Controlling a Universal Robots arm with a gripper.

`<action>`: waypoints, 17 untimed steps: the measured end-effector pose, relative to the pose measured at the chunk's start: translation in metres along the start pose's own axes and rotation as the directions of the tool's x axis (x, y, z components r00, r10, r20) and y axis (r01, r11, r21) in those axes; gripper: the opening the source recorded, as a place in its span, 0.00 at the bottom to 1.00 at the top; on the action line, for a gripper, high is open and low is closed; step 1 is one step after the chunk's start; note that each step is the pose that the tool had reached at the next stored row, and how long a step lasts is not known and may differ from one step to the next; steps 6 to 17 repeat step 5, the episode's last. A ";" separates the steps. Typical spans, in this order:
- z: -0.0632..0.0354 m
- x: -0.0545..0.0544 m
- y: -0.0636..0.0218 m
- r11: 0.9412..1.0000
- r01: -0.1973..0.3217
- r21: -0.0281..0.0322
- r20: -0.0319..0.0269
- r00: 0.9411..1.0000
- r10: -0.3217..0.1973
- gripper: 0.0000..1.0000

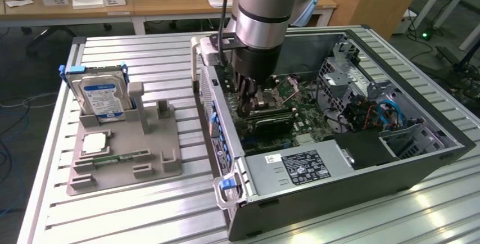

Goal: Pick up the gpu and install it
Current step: 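Press down on the gpu until it lock into place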

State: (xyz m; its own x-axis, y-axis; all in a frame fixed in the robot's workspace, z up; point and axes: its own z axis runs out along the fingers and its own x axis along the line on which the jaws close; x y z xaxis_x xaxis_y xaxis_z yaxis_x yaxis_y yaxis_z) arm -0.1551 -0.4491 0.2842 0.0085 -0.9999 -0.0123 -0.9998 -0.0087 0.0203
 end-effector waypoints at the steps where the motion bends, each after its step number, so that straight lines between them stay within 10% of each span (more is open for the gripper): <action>1: 0.0000 0.000 0.0000 1.000 0.000 0.000 0.000 1.000 0.000 0.10; 17: -0.0001 0.000 0.0000 1.000 0.000 0.000 0.000 1.000 0.000 0.10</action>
